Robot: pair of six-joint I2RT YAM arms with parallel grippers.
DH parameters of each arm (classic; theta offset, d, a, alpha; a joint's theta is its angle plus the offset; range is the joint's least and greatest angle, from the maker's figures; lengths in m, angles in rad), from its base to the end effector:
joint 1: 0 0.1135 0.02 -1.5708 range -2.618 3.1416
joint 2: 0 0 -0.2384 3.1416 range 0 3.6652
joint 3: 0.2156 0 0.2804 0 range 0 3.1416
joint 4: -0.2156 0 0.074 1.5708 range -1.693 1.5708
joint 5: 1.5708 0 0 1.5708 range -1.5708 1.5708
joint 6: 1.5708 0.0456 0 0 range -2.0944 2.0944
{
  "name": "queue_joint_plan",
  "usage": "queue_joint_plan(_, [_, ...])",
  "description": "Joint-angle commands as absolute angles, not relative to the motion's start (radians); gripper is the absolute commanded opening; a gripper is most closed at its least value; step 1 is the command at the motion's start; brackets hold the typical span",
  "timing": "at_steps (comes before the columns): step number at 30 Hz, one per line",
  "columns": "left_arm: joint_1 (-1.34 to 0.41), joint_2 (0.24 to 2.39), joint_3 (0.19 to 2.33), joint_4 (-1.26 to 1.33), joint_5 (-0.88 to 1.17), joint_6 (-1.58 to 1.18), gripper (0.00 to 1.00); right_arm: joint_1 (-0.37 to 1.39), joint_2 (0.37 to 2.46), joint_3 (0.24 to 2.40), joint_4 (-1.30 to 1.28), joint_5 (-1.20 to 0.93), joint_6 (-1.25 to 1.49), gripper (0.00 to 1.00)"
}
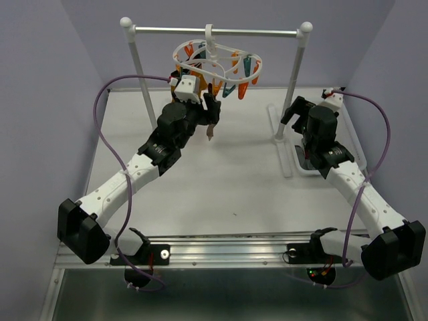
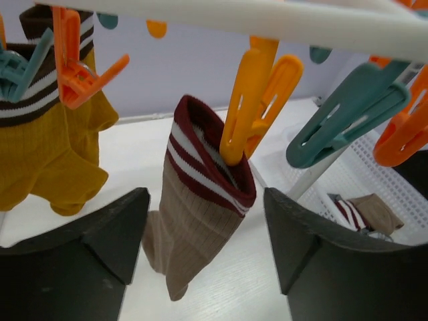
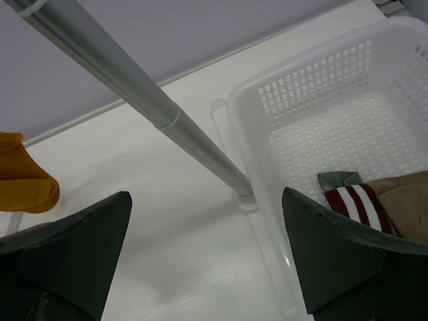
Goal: Clip the socks to the hanger
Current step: Rotate the hanger.
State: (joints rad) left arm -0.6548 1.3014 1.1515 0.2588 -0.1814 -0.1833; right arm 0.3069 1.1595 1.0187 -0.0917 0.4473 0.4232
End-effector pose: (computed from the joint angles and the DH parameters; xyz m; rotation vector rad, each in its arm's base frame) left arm 0.2862 -0.2094 0.3746 0.1997 1.4740 -0.5486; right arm 0.3075 0.0768 0.3264 0.4168 1.7322 0.1225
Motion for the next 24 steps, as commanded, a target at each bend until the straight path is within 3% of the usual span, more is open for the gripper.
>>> queue_joint_plan(1, [-0.661, 1.307, 1.207, 0.363, -0.227, -0.199, 0.69, 0.301, 1.124, 1.037, -0.068, 0.474, 0.419, 1.0])
queue_joint_plan(2, [-0.661, 1.308, 1.209, 0.367, -0.233, -0.199, 0.62, 0.301, 1.124, 1.035, -0.067, 0.476, 0.417, 1.0])
queue_joint_plan(3, [-0.661, 1.308, 1.207, 0.367, -0.244, -0.201, 0.49, 0.301, 1.124, 1.034, -0.067, 0.479, 0.416, 1.0])
queue_joint_plan(7, [-0.661, 1.301, 1.209, 0.365, -0.284, -0.201, 0.37, 0.292, 1.12, 1.025, -0.063, 0.48, 0.403, 1.0])
queue_joint_plan(11, [-0.661, 1.284, 1.206, 0.362, -0.319, -0.203, 0.17, 0.291, 1.123, 1.022, -0.058, 0.48, 0.397, 1.0])
queue_joint_plan(13, [-0.661, 1.269, 1.206, 0.347, -0.35, -0.204, 0.01, 0.291, 1.124, 1.02, -0.055, 0.479, 0.393, 1.0])
queue_joint_plan(24, [-0.647, 1.183, 1.198, 0.212, -0.601, -0.204, 0.0, 0.291, 1.117, 1.009, -0.046, 0.474, 0.384, 1.0])
